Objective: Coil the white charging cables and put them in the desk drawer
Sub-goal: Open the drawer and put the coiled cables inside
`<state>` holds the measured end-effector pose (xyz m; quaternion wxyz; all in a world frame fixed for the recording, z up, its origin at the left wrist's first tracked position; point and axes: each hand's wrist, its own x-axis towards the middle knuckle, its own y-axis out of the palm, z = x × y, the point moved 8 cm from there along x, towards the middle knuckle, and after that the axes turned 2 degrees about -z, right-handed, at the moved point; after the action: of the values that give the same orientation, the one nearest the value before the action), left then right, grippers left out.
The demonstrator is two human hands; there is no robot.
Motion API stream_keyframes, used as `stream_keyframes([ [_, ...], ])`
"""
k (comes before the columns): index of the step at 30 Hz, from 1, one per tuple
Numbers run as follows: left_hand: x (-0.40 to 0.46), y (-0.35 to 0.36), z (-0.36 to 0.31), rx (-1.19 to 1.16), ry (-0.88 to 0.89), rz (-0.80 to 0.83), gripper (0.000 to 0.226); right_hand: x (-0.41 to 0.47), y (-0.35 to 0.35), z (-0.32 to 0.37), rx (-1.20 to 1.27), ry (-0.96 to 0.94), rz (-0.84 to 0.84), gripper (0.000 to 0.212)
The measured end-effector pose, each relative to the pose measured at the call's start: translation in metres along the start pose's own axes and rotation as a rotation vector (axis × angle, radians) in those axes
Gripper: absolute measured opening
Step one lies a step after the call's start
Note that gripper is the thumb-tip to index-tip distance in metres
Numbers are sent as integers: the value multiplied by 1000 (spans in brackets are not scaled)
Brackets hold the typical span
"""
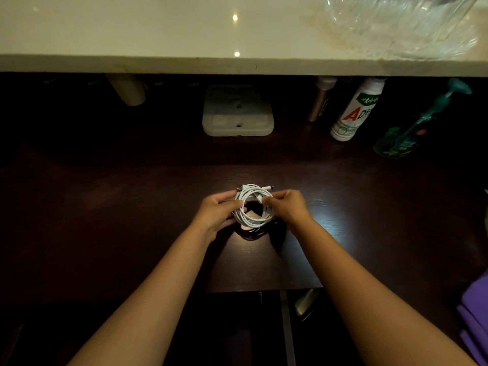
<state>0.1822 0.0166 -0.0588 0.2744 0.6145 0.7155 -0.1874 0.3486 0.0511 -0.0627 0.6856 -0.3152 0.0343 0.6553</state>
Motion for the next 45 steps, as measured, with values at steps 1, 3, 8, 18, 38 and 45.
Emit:
stream_keyframes([
  [1,-5,-6,-2,-12,11,-8,46,-5,4,4,-4,-14,1,11],
  [3,-19,-25,-7,-3,51,-23,45,-20,15,18,-32,-68,2,12],
  [8,-74,-109,-8,2,120,-130,43,-80,79,58,-73,-184,122,9],
  [18,-173,-265,39,86,95,-244,32,-195,219,44,28,-99,361,16],
  [38,-96,-351,228,299,-166,-97,33,-206,336,-147,-91,180,168,19],
  [45,-54,-347,281,405,-181,-95,33,-183,353,-208,-123,265,198,20],
])
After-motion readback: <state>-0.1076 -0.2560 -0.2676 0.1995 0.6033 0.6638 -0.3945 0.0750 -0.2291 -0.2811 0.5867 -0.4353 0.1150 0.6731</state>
